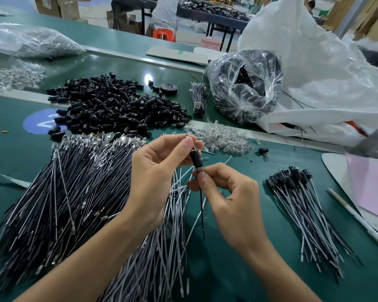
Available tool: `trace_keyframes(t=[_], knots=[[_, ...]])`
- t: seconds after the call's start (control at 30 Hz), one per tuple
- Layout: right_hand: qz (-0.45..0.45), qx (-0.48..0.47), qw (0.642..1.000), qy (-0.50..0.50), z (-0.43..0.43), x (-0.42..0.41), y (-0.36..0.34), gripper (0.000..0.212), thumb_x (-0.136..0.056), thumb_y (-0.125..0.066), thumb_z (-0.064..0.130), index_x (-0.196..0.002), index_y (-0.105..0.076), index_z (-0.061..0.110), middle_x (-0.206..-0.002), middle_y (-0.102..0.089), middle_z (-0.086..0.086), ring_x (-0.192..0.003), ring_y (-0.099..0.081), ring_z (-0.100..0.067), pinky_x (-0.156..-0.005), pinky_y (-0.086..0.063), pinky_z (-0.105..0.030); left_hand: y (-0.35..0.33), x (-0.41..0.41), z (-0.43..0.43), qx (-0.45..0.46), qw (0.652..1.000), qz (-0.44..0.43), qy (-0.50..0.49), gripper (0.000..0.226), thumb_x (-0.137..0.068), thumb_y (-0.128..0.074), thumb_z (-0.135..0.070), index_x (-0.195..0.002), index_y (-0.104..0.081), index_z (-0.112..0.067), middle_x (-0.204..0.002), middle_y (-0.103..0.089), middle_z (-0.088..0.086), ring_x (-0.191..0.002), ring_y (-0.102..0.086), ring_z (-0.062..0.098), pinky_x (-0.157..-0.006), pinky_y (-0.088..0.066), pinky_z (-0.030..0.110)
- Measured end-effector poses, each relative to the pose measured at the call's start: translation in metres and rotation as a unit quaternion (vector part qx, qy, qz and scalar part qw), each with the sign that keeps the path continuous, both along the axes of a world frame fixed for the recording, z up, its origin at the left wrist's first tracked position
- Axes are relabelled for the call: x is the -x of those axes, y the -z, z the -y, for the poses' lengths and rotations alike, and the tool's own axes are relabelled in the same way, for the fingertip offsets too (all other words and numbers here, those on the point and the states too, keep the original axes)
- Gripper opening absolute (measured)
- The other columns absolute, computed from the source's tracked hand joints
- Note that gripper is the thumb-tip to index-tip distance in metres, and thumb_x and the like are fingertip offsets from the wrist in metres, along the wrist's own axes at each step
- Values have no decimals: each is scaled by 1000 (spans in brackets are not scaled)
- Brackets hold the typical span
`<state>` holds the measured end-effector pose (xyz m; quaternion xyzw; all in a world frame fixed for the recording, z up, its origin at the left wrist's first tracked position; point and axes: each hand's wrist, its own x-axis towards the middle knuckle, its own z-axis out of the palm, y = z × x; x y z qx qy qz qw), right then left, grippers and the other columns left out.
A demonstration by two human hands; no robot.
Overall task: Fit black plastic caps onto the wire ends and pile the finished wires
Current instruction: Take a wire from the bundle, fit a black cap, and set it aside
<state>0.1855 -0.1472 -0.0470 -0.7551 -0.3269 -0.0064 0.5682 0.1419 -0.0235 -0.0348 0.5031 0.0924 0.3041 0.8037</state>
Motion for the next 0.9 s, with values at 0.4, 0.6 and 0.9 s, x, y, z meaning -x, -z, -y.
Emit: trace_keyframes(t=[0.4, 0.6, 0.9], knots=[[-45, -15, 999, -7, -1, -2, -1, 14, -88, -64, 14, -83, -75, 21, -77, -74, 7, -77, -71, -16, -70, -56, -53, 1, -3, 0, 35, 999, 14, 10, 14, -70, -70, -17, -81, -79, -13, -81, -76, 7, -78, -72, 15, -71, -56, 21], [-36, -22, 999, -14, -1, -3, 0, 9, -85, -66, 22, -82, -75, 23, -76, -74, 6, -75, -71, -16, -70, -56, -51, -1, 1, -1, -3, 1000, 16, 1, 13, -71, -70, -20, -80, -78, -14, -88, -76, 7, -82, -70, 17, -77, -56, 24], [-13, -60, 997, -42, 1, -9, 1, 8, -88, -67, 18, -89, -74, 23, -78, -74, 5, -74, -72, -17, -74, -58, -39, 1, 1, 0, -72, 996, 47, 0, 13, -74, -68, -1, -73, -77, -11, -83, -75, 7, -87, -71, 18, -76, -53, 21]])
